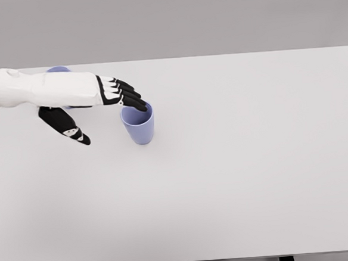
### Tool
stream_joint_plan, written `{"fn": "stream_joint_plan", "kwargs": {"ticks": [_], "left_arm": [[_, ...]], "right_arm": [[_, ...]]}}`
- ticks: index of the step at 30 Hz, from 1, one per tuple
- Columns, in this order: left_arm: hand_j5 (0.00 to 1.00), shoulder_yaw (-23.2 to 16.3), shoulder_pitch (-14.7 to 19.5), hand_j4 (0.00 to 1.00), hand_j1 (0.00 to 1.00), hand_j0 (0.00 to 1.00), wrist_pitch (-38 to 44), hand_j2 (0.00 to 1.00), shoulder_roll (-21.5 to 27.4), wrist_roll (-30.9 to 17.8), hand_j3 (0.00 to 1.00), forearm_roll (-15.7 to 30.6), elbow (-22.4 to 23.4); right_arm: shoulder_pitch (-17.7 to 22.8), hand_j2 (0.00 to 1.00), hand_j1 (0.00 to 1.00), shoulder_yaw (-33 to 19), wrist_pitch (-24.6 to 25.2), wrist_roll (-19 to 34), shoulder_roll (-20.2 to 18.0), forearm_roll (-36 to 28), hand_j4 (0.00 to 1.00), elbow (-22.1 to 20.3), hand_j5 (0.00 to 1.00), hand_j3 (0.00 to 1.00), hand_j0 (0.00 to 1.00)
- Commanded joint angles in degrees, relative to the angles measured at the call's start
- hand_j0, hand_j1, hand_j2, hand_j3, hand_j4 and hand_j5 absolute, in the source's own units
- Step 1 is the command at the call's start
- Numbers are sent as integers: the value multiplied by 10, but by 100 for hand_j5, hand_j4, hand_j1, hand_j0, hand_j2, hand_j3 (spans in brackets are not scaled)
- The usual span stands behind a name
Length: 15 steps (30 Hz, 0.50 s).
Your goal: Place the right cup on the left cup with left arm
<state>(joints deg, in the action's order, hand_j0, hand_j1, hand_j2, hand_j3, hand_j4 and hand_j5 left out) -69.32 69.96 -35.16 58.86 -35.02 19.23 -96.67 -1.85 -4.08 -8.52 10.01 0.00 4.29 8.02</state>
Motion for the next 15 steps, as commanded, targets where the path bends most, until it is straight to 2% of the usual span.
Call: {"fn": "stream_joint_plan", "kwargs": {"ticks": [1, 4, 5, 8, 15], "left_arm": [[100, -1, 2, 100, 100, 100, 2, 100, -9, 0, 100, 4, 2], [100, -1, 17, 100, 100, 100, 2, 100, -20, 0, 100, 0, 68], [100, -1, 18, 100, 100, 100, 2, 100, -30, 0, 100, -1, 73], [100, 0, 16, 100, 100, 100, 2, 100, -45, 0, 100, -44, 72], [100, 7, 9, 100, 100, 100, 2, 100, -62, 0, 100, -60, 62]], "right_arm": [[0, 100, 100, 1, 1, 1, 0, 0, 100, 0, 100, 100, 100], [11, 100, 100, -1, 1, 0, 0, 0, 100, 0, 100, 100, 100], [11, 100, 100, 1, 1, 0, 0, 0, 100, 0, 100, 100, 100], [11, 100, 100, -1, 1, 0, 0, 0, 100, 1, 100, 100, 100], [11, 100, 100, 0, 1, 0, 0, 0, 100, 0, 100, 100, 100]]}}
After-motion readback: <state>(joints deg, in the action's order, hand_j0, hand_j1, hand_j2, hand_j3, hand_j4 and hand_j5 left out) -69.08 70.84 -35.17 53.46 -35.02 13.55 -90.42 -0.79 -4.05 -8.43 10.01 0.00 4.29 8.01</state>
